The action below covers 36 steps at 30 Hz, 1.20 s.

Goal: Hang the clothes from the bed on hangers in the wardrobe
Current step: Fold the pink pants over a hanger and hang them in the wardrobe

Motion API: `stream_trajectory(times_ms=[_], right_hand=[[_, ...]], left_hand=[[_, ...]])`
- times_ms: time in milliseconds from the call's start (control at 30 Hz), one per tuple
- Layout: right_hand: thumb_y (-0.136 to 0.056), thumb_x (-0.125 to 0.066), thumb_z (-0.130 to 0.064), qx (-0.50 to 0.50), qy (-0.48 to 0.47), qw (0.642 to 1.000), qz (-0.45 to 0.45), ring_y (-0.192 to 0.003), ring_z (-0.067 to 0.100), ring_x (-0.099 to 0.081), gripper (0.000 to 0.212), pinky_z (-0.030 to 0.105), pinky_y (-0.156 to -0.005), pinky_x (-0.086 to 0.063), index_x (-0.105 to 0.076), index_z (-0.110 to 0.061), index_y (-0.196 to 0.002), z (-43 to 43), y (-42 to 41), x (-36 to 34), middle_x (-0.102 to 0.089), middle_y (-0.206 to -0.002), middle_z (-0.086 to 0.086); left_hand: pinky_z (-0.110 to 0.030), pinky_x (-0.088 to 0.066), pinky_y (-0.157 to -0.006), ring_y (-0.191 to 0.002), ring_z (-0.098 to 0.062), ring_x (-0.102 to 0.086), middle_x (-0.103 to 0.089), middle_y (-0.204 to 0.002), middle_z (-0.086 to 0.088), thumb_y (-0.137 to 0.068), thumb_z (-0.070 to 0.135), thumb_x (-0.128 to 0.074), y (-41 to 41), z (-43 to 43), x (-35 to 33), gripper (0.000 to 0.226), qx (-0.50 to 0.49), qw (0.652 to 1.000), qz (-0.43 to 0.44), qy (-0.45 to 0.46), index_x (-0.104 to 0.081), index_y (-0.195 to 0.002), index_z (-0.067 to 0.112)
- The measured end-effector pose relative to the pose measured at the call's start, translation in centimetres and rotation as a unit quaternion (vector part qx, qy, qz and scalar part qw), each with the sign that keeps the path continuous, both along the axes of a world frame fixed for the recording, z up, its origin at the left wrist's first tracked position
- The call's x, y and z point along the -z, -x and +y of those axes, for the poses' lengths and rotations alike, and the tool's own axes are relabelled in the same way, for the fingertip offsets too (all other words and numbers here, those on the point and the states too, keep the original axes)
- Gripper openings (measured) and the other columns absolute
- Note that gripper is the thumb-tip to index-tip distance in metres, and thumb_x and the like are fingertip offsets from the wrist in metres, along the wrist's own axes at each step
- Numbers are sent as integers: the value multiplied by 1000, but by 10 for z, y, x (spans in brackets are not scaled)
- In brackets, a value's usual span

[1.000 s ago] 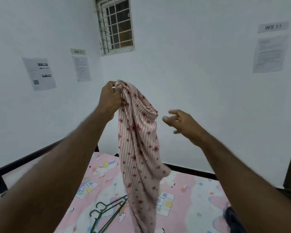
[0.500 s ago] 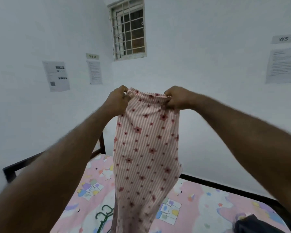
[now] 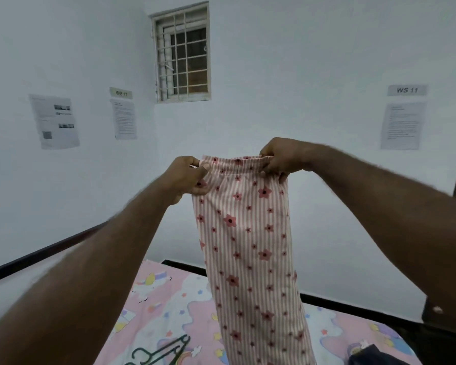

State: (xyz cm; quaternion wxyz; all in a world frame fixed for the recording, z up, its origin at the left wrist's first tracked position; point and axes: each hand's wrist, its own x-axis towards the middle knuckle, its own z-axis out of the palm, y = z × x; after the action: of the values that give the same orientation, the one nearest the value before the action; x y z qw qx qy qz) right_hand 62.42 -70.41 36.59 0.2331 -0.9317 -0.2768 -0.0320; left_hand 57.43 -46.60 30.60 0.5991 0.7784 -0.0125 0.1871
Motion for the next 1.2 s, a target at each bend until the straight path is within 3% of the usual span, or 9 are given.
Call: stream_trajectory(times_ms=[200,333,400,500,733,867,933,1067,1200], right_hand=[[-88,-70,-4,13,22,998,54,-88,34,-69,4,41,-74,-61,-68,-5,-92,-14,-42,1,-65,-86,13],[-89,-67,-2,5,44,998,41,-88,35,-68,2,46,-76,-60,-67,-3,-91,0,-97,25,-63,-84,14],[-88,-67,-7,-2,88,996,-11,-87,32,-70,2,39,-75,-60,-67,-8,-87,14,-130,37,-66,-88,15],[-88,-64,-15,-21,121,988,-94,-100,28,-66,16,26,-70,-45,-70,-8,-101,38,-167,44,-68,-106,14],[-80,-49,-33,-57,-11,974,-219,-108,30,-62,41,28,-82,-43,-71,-8,-103,43,-201,11,-69,-112,16],[-82,-62,-11,-48,-113,962,-244,-100,29,-63,19,25,-72,-38,-73,-9,-97,8,-184,13,-71,-101,16],[-80,-65,-9,-49,-140,959,-241,-93,22,-63,19,21,-68,-33,-74,-11,-97,-21,-162,38,-71,-93,11],[-80,-72,-12,-49,-114,976,-181,-81,13,-62,17,24,-68,-41,-74,-13,-96,-92,-97,127,-69,-82,1],[-73,-67,-23,-80,-75,990,-84,-79,-1,-60,25,0,-69,-38,-76,-8,-90,-142,-42,263,-70,-78,2]], left_hand=[[-36,-61,-68,-75,-21,-60,-58,-82,-11,-93,19,-65,-51,-16,13,17,-34,999,2,27,-62,-96,3],[-24,-47,-51,-58,-18,-55,-57,-68,-10,-91,12,-66,-105,-14,35,16,-92,996,2,21,-61,-79,4],[-22,-41,-50,-53,-18,-51,-54,-59,-7,-90,9,-66,-129,-9,43,26,-134,991,8,0,-58,-66,7],[-19,-35,-45,-48,-15,-46,-49,-53,-4,-91,12,-65,-159,8,39,36,-191,981,2,-13,-52,-58,10],[-33,-51,-62,-71,-23,-63,-65,-74,-8,-91,25,-65,-176,11,-14,21,-277,955,-96,-48,-62,-74,13],[-39,-58,-74,-82,-25,-71,-71,-83,-9,-90,27,-68,-141,-21,-16,17,-253,954,-150,-55,-66,-88,10],[-45,-58,-75,-82,-23,-72,-73,-84,-10,-89,23,-70,-108,-45,10,14,-193,967,-163,-16,-67,-91,9],[-34,-57,-75,-82,-22,-72,-74,-85,-8,-84,17,-75,-37,-95,105,11,-95,984,-152,-15,-69,-92,11],[-25,-49,-67,-68,-6,-56,-66,-74,0,-77,18,-75,16,-138,259,12,-50,996,-59,-41,-64,-81,18]])
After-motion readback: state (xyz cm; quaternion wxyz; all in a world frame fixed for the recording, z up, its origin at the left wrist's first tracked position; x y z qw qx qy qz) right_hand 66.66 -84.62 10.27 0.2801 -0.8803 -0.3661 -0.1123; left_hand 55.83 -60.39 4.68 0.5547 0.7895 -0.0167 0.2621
